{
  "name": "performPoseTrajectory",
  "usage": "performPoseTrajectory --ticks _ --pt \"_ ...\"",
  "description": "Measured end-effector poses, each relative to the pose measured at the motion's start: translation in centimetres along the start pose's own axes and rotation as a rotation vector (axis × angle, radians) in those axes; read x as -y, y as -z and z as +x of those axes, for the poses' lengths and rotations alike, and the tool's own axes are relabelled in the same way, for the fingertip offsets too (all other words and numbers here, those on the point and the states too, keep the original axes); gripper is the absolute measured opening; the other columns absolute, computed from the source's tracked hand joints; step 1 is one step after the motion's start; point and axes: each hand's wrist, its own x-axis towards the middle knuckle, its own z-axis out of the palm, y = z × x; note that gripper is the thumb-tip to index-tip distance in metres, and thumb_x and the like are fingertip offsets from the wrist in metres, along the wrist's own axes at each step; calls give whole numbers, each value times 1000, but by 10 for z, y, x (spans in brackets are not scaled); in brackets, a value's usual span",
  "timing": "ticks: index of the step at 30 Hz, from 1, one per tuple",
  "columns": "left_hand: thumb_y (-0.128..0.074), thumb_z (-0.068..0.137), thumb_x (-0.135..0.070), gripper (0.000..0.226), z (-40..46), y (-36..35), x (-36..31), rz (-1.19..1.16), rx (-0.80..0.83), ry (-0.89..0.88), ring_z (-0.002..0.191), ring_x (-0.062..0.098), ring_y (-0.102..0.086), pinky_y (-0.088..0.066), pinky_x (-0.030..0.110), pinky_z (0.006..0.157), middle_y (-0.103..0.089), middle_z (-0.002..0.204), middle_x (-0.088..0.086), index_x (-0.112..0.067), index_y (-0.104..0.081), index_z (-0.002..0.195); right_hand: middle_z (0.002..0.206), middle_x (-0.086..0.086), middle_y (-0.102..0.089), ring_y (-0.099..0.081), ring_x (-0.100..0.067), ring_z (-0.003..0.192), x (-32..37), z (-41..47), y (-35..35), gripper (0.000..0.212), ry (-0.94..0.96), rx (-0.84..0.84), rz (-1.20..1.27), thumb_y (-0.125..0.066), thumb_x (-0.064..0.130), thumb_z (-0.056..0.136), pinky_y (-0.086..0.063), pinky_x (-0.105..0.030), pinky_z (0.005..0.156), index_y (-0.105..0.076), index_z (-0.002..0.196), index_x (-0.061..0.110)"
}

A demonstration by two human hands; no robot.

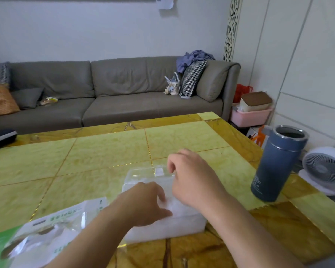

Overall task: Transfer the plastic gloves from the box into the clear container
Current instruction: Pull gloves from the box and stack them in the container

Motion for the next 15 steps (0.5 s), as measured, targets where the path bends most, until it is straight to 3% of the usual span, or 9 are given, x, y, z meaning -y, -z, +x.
performPoseTrajectory --ticks 2,5,8,11,13,15 --pt "-67 59 -70 44 2 -1 2 -26 7 -16 80 7 -66 -58 34 80 -67 89 -12 -47 -66 97 100 -1 -63 -64 -24 89 10 -8 -3 11 -21 126 67 -61 9 88 -58 -40 74 -67 92 18" --pt "-69 73 -52 35 -2 1 1 -60 20 -31 81 8 -60 -54 30 82 -61 81 -12 -41 -70 106 108 -5 -61 -65 -29 95 11 -15 -16 14 -46 277 -55 -62 19 91 -49 -36 71 -64 105 16" --pt "-68 84 -50 34 -7 2 4 -60 -20 -22 89 6 -63 -54 28 85 -66 95 -12 -39 -67 117 118 -4 -59 -64 -30 104 6 -13 -23 30 -67 341 -128 -62 19 93 -45 -36 75 -56 122 20" --pt "-62 92 -46 30 -22 3 0 90 -200 -20 98 10 -64 -55 32 86 -64 112 -14 -40 -58 121 132 -4 -59 -63 -29 114 4 -9 -23 50 -62 368 -158 -61 20 93 -49 -36 81 -49 141 24" --pt "-59 95 -38 28 -33 4 -8 168 -327 -77 103 9 -60 -52 27 81 -58 114 -17 -39 -55 123 138 -2 -58 -63 -27 118 6 -7 -23 56 -64 394 -170 -60 22 94 -51 -37 87 -45 147 29" --pt "-59 96 -34 32 -32 5 -11 161 -347 -94 107 9 -59 -51 26 79 -55 118 -17 -39 -54 127 139 0 -58 -63 -25 118 7 -6 -23 57 -74 421 -180 -60 23 94 -50 -35 86 -45 149 31"
